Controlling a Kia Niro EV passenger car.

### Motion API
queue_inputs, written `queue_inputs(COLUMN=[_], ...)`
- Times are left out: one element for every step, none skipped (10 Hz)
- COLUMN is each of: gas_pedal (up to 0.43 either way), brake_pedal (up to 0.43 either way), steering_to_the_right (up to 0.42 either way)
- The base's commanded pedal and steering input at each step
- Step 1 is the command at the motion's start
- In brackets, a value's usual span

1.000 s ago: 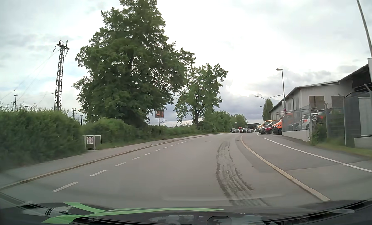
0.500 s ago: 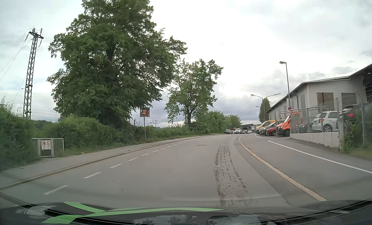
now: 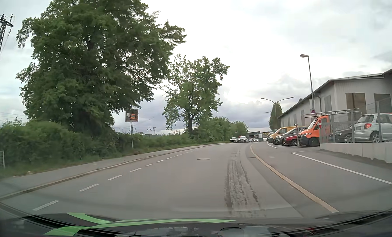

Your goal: Follow the waypoints while adhering to traffic rules and regulations

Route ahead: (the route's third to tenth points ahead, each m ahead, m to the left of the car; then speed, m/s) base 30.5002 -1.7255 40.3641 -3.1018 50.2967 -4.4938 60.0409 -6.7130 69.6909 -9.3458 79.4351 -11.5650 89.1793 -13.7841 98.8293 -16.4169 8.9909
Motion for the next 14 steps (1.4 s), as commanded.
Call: queue_inputs(gas_pedal=[0.138,0.138,0.138,0.138,0.138,0.138,0.138,0.138,0.138,0.138,0.138,0.138,0.138,0.138], brake_pedal=[0.0,0.0,0.0,0.0,0.0,0.0,0.0,0.0,0.0,0.0,0.0,0.0,0.0,0.0], steering_to_the_right=[0.017,0.015,0.014,0.016,0.019,0.024,0.025,0.026,0.026,0.026,0.025,0.025,0.025,0.026])
